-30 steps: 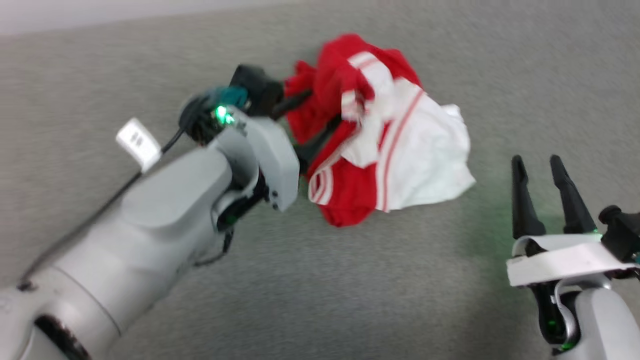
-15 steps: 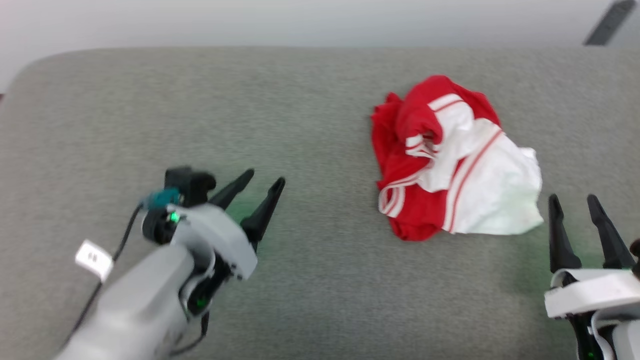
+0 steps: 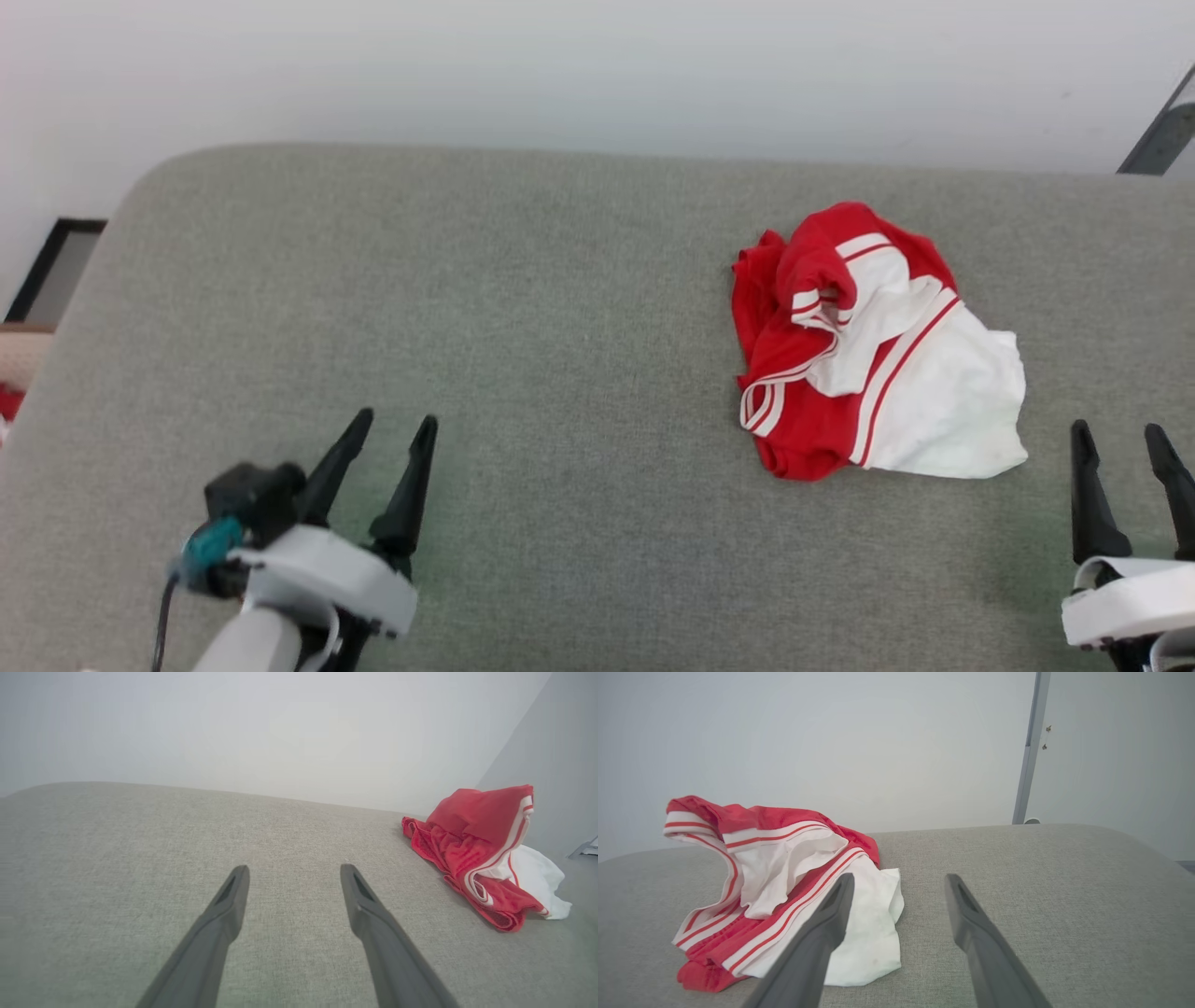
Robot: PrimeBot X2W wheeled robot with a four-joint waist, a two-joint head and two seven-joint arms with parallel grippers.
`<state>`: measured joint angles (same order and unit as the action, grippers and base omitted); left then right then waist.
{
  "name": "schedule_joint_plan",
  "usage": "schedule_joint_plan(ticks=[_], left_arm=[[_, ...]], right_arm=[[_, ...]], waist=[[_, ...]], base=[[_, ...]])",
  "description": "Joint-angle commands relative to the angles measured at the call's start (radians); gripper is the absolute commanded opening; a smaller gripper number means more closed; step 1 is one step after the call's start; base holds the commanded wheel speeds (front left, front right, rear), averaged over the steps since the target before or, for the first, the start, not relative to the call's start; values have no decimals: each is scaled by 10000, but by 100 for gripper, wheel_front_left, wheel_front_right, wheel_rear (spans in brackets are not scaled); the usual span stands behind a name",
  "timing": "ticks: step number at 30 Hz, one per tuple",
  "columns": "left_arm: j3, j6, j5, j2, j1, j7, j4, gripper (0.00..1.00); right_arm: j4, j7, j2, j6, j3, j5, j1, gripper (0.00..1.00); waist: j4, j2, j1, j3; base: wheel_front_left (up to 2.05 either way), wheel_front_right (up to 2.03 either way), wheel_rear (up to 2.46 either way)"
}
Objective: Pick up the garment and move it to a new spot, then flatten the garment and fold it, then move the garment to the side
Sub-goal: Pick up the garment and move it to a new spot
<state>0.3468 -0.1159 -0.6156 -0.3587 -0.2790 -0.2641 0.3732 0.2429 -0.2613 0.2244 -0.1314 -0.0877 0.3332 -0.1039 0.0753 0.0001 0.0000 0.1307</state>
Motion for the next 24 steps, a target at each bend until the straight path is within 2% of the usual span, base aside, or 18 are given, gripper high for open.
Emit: schedule_joint_plan(ticks=[1,4,7,13,17,24], left_arm=[[-296,-67,346,94,319,0,-185,100],[-966,-58,1197,286,913,-1,-632,100],[-1662,157,2025,511,1473,-1,-1164,100],[-2582,347,3235,926,2202,-1,-2125,100],[-3119,256,3873,1204,2655,-1,-2593,100],[-3418,5,4331,1571,2833,-2,-2519,100]], right_arm=[[-38,-51,10,14,-54,36,243,100],[-73,-51,-24,14,-132,45,400,100],[-118,-51,-55,14,-141,55,556,100],[-276,-51,-121,14,-152,85,522,100],[-431,-51,-182,14,-115,105,480,100],[-443,-51,-256,14,-135,85,498,100]], waist=[[-118,-1,0,-270],[-228,-1,0,-525],[-352,-1,0,-707],[-462,-1,0,-834],[-495,-1,0,-845],[-445,-1,0,-760]], base=[[0,0,0],[0,0,0],[0,0,0],[0,0,0],[0,0,0],[0,0,0]])
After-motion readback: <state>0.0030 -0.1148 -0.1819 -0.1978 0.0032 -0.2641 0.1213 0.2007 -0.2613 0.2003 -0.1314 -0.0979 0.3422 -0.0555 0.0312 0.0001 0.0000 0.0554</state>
